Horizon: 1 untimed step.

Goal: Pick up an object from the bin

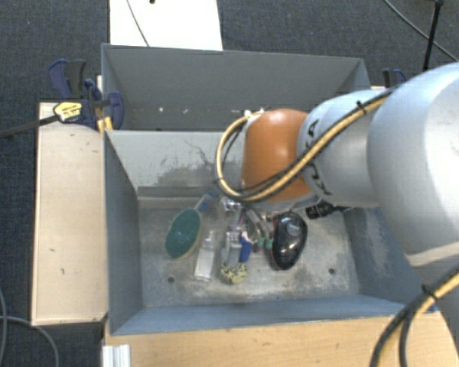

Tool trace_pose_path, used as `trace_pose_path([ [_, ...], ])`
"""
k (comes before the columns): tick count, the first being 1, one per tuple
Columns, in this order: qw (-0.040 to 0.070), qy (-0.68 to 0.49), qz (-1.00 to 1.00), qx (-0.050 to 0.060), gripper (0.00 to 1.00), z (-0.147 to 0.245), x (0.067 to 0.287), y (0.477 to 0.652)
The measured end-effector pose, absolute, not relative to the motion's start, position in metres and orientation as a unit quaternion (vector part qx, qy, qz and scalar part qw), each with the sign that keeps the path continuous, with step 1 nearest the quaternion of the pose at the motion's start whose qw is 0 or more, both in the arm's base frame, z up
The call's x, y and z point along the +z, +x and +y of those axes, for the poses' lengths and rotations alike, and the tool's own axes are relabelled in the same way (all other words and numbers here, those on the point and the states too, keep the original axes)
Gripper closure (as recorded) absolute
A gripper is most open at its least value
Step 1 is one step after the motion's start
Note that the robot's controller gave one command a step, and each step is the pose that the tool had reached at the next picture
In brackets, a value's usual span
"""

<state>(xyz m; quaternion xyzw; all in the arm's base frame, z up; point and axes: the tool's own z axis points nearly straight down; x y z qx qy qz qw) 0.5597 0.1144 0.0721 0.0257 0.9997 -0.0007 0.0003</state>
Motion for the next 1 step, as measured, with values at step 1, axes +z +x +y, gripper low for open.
trace_pose_path([
  [1,0.000,0.024,1.000,0.001,1.00,0.1182,0.0741,0.5581],
])
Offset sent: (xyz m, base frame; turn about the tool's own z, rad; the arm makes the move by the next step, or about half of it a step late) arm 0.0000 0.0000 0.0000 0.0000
